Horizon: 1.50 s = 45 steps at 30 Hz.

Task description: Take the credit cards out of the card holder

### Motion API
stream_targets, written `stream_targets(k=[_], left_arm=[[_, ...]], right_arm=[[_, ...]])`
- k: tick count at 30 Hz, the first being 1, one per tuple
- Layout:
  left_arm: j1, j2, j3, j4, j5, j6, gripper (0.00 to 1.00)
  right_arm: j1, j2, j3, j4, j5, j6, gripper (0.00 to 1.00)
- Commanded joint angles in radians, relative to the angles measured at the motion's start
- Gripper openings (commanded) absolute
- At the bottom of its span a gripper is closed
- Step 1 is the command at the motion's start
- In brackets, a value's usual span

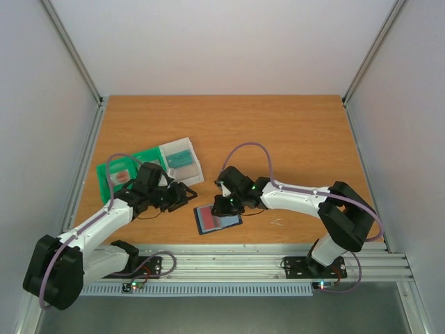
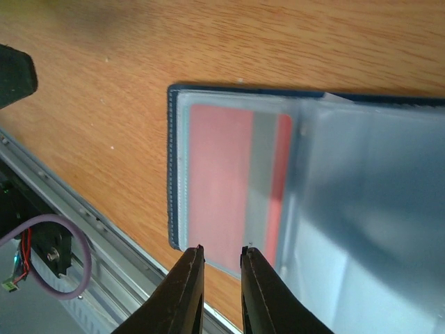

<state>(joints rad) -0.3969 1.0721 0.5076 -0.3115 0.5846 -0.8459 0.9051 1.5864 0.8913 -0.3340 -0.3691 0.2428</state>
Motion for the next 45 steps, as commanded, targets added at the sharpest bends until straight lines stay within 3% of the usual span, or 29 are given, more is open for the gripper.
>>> stream_targets(k=[1,11,29,45], left_arm=[[-0.005,-0.005,-0.032,0.092,0.018,-0.012,0.54],[-0.007,0.045,-0.076,0.157,0.063,-0.015,0.52],[-0.009,0.103,-0.107,0.235,0.094,-0.047,0.51],[-0.02,0.215,-0.137,0.474,0.154,-0.133,0.5]], right_arm=[[0.012,0.034,0.035,-0.025,0.054,-0.014,0.15],[0.017,0.077,0.021,0.039,0.039,0.003,0.19],[0.017,0.135,-0.026,0.056,0.12,0.009,0.1],[0.015,0.129,-0.079,0.117,0.116,0.041,0.07]])
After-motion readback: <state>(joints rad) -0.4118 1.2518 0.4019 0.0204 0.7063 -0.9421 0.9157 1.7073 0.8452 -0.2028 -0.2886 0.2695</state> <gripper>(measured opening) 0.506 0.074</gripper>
